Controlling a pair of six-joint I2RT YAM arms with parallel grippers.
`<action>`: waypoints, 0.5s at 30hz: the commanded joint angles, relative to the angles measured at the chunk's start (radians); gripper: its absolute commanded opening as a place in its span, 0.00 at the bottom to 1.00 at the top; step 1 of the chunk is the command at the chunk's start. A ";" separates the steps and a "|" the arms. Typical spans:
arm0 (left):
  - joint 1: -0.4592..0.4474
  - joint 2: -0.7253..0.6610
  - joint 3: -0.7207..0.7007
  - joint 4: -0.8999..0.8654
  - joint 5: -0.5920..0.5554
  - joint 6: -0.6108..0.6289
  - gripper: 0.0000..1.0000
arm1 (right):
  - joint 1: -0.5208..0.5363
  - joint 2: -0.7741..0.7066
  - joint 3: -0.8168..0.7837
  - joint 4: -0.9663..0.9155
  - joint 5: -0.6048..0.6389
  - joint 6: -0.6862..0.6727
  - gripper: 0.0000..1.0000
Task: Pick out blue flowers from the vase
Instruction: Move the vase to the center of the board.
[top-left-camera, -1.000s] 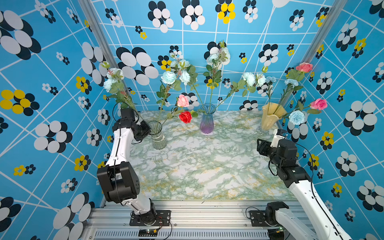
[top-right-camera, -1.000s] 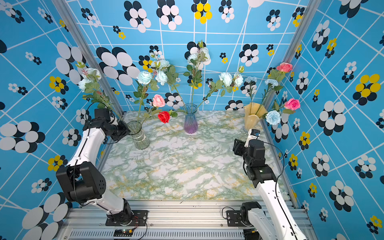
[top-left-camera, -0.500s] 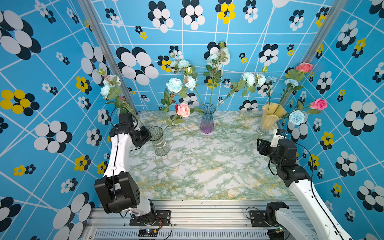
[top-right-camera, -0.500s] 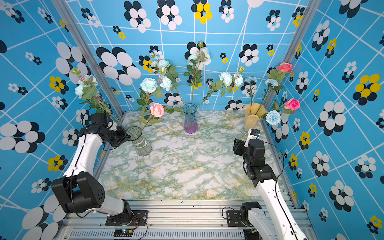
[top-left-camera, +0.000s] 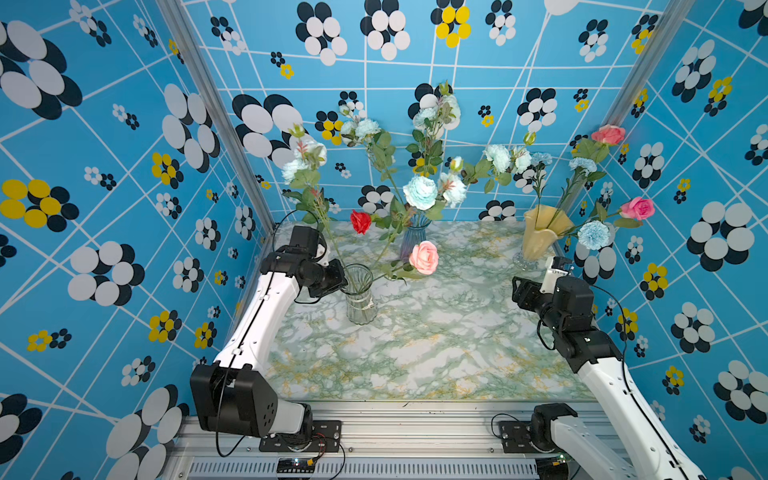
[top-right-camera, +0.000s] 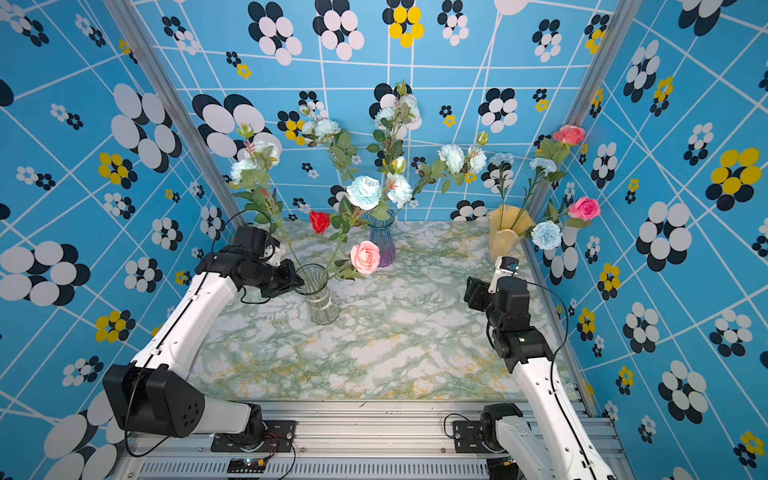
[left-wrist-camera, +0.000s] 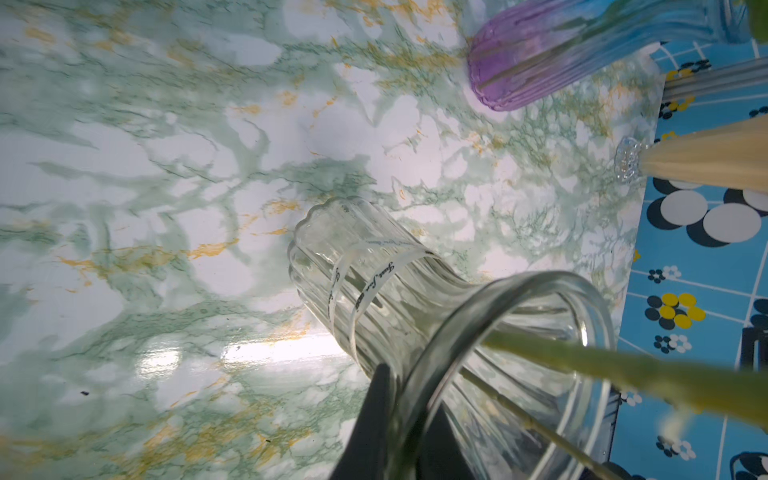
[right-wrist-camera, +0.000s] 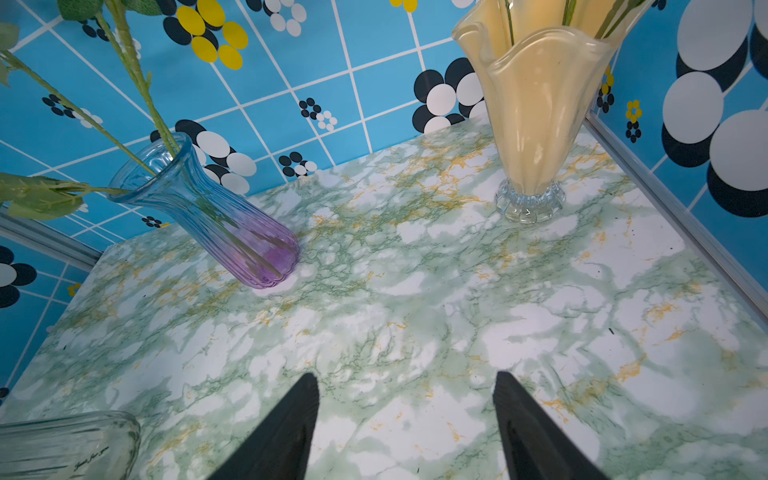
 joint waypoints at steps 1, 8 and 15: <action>-0.061 -0.023 0.043 0.078 0.013 -0.028 0.00 | 0.010 -0.001 0.032 -0.015 0.007 -0.010 0.70; -0.213 0.016 0.049 0.125 -0.014 -0.069 0.00 | 0.010 -0.006 0.033 -0.019 0.019 -0.014 0.72; -0.347 0.063 0.055 0.190 -0.058 -0.112 0.00 | 0.010 0.002 0.032 -0.025 0.034 -0.019 0.77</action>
